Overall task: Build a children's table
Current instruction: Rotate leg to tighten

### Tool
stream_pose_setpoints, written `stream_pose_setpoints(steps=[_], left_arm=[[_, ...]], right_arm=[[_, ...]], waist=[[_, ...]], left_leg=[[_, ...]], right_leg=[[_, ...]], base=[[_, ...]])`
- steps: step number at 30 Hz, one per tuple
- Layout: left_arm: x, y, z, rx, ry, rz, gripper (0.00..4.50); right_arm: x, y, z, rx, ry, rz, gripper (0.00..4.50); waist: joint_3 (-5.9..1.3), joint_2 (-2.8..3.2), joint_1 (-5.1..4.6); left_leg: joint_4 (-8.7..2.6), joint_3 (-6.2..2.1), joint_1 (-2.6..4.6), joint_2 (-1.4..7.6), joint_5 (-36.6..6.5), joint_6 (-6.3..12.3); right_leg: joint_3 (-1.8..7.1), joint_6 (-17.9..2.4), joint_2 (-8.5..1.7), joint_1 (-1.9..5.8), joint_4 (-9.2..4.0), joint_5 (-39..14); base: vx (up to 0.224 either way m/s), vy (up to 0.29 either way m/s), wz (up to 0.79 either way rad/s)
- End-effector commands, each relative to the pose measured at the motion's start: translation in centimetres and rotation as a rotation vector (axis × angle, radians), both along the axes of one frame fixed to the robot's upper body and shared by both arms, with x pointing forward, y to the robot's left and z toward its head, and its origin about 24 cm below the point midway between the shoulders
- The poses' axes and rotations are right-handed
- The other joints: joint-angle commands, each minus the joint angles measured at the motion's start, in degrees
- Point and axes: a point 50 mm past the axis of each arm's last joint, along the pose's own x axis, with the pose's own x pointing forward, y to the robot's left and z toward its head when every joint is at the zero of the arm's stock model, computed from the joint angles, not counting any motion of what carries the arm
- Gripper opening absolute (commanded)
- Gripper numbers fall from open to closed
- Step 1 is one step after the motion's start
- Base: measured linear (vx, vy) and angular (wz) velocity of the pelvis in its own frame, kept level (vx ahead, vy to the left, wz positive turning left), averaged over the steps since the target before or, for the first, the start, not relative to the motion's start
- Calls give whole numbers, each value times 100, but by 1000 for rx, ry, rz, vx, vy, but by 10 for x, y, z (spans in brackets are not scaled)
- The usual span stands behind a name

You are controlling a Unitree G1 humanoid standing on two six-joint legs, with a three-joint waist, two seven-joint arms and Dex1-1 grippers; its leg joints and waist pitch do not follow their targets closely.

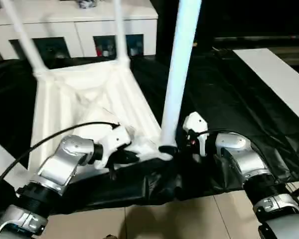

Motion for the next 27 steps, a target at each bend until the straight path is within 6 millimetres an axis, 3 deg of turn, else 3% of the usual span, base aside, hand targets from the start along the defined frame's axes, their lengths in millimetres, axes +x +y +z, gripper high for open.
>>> stream_pose_setpoints(steps=[1, 4, 12, 17, 24, 27], left_arm=[[-7, -4, -3, -7, 42, -70, 0], [-5, -1, -3, -3, 39, -60, 0], [-2, 0, -2, 5, 25, -46, 0], [-2, 1, -2, 7, 24, -43, 0], [-2, 4, -4, 14, 31, -26, 0], [3, 3, -6, 19, 15, 30, 0]], right_arm=[[-2, -2, 5, 0, 8, 43, 379], [-6, -2, 4, -14, 36, 107, 379], [-4, -7, 2, -49, 39, 107, 304], [-3, -5, 3, -38, 43, 104, 267], [-1, -3, 0, -26, 53, 60, 253], [4, -1, -4, -21, 40, -33, 253]], waist=[[-343, 11, -13], [-343, 9, -4], [-369, 2, 4], [-367, 1, 4], [-368, 11, 1], [-344, 2, -30]], left_leg=[[-448, 19, 130, 73, -1969, 91], [-446, 18, 124, 78, -1922, 100], [-428, 19, 104, 73, -1623, 136], [-426, 21, 108, 70, -1669, 142], [-426, 19, 106, 69, -1639, 142], [-442, 13, 105, 58, -1816, 56]], right_leg=[[128, -1315, -151, 241, -419, -1530], [130, -1274, -153, 239, -420, -1548], [124, -1354, -151, 259, -382, -1218], [123, -1345, -158, 260, -393, -1323], [120, -1351, -151, 260, -386, -1272], [122, -1275, -161, 249, -418, -1611]], base=[[0, 0, 0], [0, 0, 0], [0, 0, 0], [0, 0, 0], [0, 0, 0], [0, 0, 0]])
